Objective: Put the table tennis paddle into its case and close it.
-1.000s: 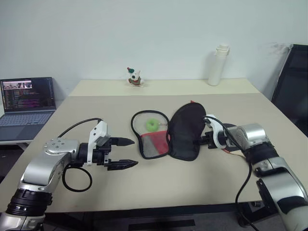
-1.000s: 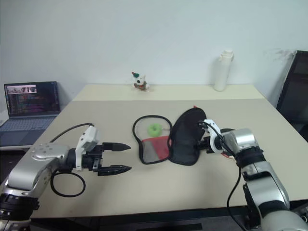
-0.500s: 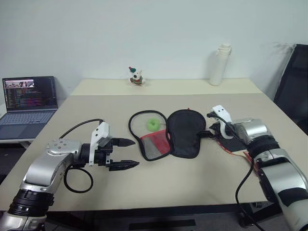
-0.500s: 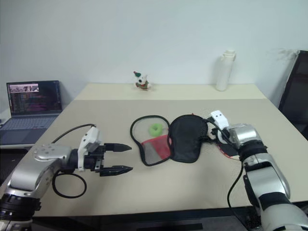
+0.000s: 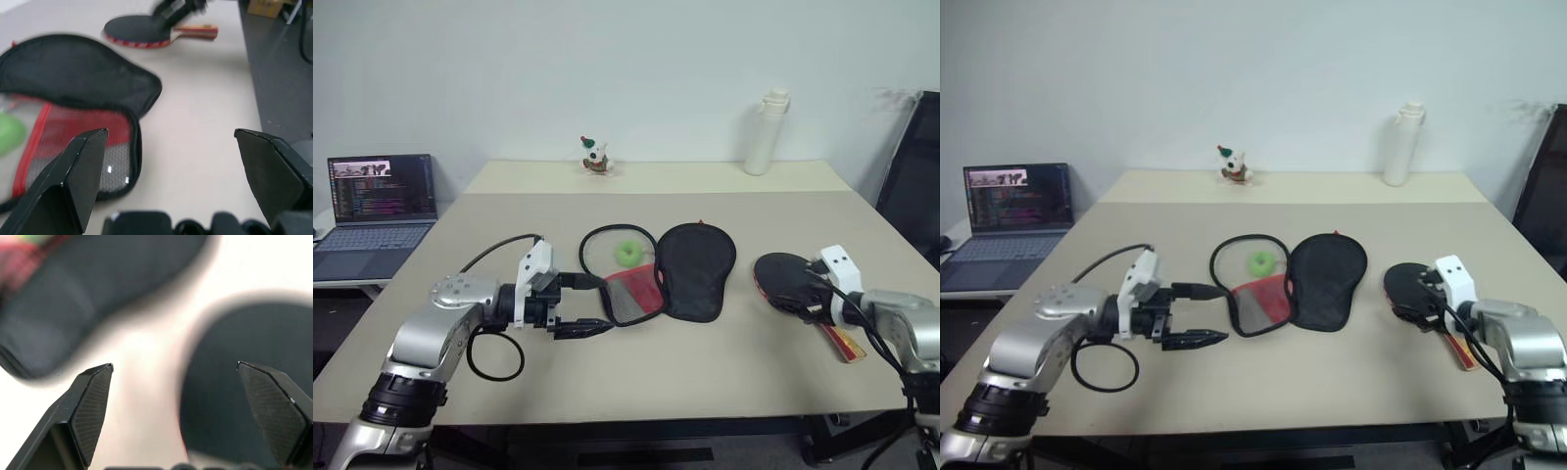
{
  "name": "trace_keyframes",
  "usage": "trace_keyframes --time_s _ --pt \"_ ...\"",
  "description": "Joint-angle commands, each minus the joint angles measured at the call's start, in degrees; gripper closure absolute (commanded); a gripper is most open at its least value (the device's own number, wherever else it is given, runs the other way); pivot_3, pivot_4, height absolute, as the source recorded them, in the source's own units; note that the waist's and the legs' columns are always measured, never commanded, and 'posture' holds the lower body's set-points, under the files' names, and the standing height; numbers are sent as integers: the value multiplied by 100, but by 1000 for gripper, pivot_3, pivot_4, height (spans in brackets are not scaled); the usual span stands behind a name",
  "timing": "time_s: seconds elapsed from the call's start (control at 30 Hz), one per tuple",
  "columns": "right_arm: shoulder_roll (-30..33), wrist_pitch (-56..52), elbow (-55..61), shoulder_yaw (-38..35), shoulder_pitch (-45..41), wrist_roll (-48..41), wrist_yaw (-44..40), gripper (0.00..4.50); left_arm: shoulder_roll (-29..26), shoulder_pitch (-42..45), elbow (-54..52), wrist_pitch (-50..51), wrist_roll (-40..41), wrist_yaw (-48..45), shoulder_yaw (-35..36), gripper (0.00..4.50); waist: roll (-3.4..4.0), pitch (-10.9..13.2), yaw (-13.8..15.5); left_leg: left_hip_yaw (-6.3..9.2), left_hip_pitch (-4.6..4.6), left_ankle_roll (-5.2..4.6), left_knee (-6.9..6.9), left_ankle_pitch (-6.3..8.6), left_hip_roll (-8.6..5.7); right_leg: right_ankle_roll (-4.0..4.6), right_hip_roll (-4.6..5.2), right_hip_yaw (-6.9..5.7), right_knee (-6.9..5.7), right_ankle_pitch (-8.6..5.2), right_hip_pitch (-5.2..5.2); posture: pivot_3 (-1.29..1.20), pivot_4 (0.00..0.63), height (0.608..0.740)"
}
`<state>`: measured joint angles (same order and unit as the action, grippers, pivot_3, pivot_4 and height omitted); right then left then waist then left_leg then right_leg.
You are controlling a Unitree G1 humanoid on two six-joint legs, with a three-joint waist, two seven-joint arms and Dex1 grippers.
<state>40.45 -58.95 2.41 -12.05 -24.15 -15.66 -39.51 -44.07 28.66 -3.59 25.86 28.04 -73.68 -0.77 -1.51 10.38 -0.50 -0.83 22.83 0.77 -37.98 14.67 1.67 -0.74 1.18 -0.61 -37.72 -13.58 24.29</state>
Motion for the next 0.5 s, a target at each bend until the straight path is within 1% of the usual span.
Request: trace_keyframes --time_s 0.03,0.13,0.23,0.5 --pt "33 -209 630 -585 325 -123 378 51 99 319 -111 -68 69 -113 -81 0 0 0 -16 -4 -7 0 0 0 2 0 -3 1 -1 0 -3 0 150 740" --pt "2 -149 619 -744 588 -102 618 51 174 483 9 -139 -5 -215 -199 0 0 0 -47 -8 -14 0 1 0 3 0 -6 2 -2 0 -7 0 150 740" --pt "17 -20 444 -734 700 -60 774 51 184 574 191 -243 -105 -313 -291 0 0 0 -78 -11 -13 0 2 0 3 0 -8 4 -1 -1 -6 0 150 740" --pt "-46 218 -70 -411 635 -35 896 51 144 614 376 -345 -180 -375 -289 0 0 0 -105 -12 -9 0 2 0 2 -1 -7 5 4 -1 -7 0 150 740"
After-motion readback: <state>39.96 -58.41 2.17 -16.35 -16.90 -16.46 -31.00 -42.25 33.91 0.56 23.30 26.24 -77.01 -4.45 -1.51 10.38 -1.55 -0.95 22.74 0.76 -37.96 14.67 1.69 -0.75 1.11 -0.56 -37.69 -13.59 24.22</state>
